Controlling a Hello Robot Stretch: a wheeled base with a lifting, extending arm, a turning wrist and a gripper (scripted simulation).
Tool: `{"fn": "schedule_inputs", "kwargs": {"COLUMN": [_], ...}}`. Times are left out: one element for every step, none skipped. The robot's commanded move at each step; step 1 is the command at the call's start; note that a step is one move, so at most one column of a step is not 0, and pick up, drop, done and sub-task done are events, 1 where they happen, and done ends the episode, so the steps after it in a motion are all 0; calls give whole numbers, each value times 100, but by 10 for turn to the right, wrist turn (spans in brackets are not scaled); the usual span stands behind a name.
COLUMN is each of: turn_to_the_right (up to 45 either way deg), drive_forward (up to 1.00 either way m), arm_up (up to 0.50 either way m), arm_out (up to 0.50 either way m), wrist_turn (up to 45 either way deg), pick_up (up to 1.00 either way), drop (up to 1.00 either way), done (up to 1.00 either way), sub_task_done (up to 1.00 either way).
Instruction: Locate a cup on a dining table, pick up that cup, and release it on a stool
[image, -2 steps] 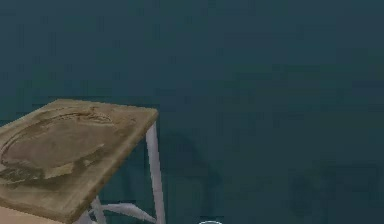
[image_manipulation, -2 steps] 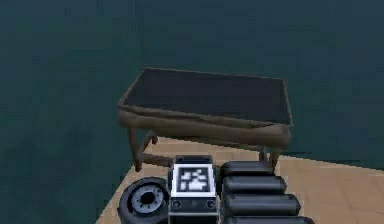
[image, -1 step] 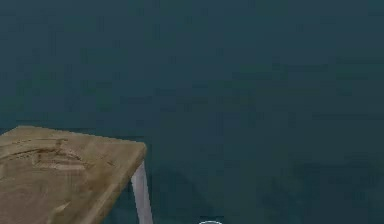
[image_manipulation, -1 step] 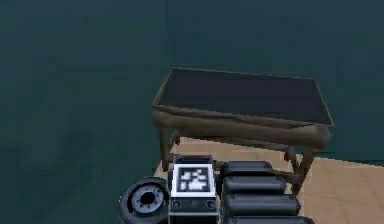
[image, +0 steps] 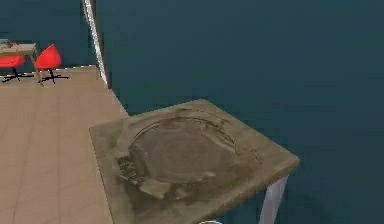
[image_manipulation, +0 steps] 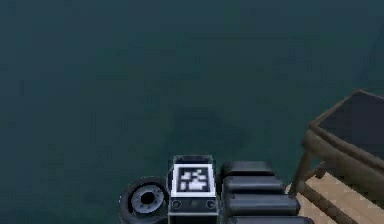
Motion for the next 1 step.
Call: {"fn": "schedule_inputs", "kwargs": {"turn_to_the_right": [-450], "drive_forward": [0], "arm_up": [0], "arm_out": [0], "wrist_turn": [0], "pick_up": [0], "drop": [0], "done": [0], "sub_task_done": [0]}}
